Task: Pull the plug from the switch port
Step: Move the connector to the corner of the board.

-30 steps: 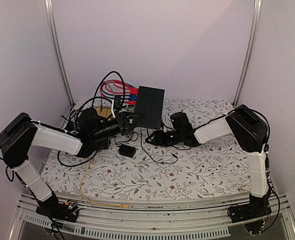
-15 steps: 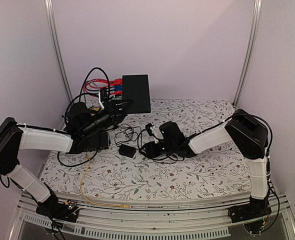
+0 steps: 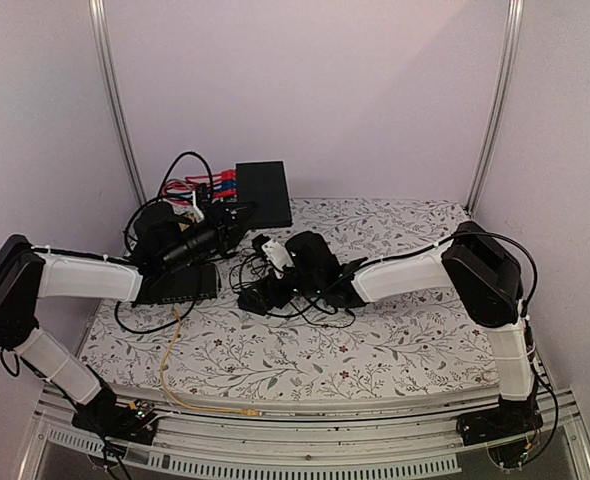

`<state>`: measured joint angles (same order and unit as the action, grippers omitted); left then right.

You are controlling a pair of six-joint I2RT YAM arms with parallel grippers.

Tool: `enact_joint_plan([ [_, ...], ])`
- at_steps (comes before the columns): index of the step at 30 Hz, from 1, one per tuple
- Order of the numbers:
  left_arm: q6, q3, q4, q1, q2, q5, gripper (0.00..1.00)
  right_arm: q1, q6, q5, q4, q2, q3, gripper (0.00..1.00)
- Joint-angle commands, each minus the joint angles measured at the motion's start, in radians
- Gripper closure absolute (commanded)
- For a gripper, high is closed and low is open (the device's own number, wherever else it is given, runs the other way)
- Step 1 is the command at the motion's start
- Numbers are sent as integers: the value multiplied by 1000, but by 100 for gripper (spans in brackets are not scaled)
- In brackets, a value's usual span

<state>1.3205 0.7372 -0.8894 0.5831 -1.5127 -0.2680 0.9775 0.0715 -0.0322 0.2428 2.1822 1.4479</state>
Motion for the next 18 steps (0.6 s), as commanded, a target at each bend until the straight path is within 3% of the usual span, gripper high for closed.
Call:
enact_joint_plan([
  [1, -16, 42, -135, -23, 56, -7, 100, 11, -89, 10, -62, 68, 59, 23],
  [4, 0, 47, -137, -35, 52, -16, 100, 18, -122, 7, -65, 93, 82, 18],
  [18, 23, 62, -141, -51, 25, -42, 100, 19, -186, -25, -115, 213, 188, 18],
])
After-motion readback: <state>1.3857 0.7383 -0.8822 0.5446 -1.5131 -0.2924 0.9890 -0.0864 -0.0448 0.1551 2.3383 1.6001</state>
